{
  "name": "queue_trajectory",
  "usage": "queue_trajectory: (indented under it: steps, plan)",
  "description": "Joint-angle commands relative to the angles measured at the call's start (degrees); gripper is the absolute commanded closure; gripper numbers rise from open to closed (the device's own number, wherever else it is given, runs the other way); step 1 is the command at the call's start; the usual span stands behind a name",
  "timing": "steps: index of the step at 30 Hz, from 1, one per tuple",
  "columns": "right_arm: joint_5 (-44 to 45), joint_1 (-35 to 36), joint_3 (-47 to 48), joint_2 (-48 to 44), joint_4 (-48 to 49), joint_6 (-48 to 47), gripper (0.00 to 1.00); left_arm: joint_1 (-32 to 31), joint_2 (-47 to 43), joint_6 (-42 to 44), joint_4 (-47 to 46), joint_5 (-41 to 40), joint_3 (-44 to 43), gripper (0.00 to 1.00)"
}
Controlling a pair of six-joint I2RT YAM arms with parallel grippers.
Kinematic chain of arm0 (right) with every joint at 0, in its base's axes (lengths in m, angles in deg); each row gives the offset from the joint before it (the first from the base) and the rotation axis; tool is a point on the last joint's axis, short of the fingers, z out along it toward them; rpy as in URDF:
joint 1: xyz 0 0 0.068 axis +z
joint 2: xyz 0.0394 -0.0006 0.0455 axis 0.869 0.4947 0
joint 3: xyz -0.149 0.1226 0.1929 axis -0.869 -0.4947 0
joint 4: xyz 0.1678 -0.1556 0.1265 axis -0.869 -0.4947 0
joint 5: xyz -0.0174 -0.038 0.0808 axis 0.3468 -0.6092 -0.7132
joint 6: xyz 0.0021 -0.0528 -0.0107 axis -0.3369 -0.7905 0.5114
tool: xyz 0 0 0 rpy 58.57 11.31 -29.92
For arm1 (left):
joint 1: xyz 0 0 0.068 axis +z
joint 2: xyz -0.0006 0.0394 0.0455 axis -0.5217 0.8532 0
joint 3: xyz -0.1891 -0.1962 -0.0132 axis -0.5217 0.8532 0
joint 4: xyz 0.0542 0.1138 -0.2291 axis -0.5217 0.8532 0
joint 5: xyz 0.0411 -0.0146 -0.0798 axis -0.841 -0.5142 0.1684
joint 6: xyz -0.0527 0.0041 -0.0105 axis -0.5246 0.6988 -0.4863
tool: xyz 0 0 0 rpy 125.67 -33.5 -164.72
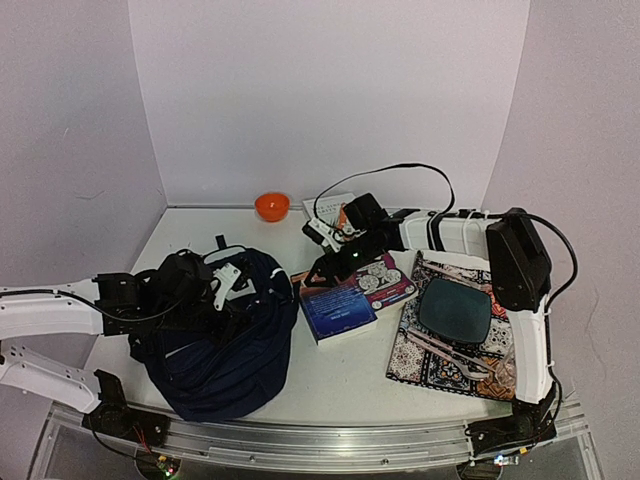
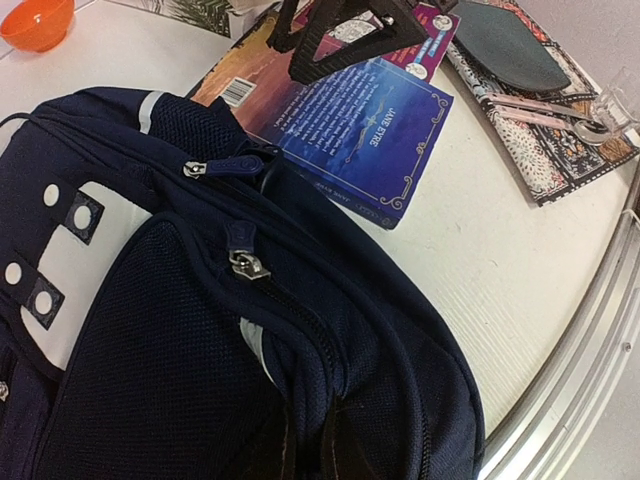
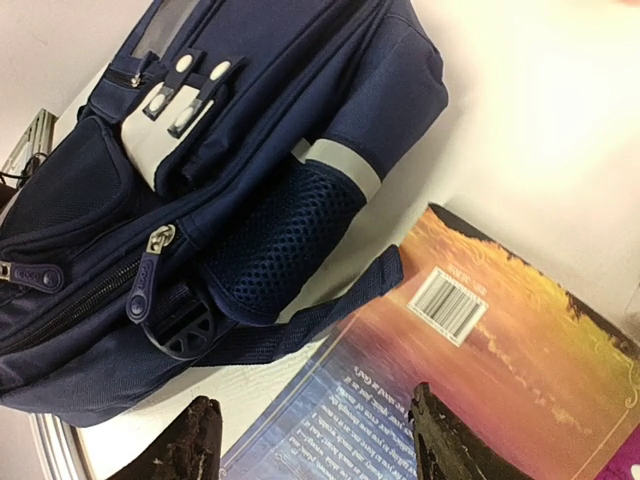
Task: Pack the student bag
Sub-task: Adjust the second largest pocket of the student bag.
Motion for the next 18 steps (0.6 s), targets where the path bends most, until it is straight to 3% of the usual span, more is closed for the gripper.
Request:
queue_trajectory:
  steps: [1,6,11,18]
  plan:
    - [-3.5,0.4,1.1,0.1,0.9,-2.5,0.35,0.6,-2.0,-1.2,0.1,-5.1,-4.7,1.00]
    - [-2.8,0.4,-0.4,-1.7,1.6,-2.4,0.34,0.7,2.4,-3.7,0.6,-10.5,-9.2,1.00]
    - [-0.7,0.3,-4.5,-6.2,5.6,1.8,0.31,1.6,10.1,-7.3,3.9,-15.6,-19.5,1.00]
    - [2.7,0.4,-13.3,-14.6,13.1,9.9,0.27,5.6,17.9,-11.0,8.1,-15.4,-29.8,1.00]
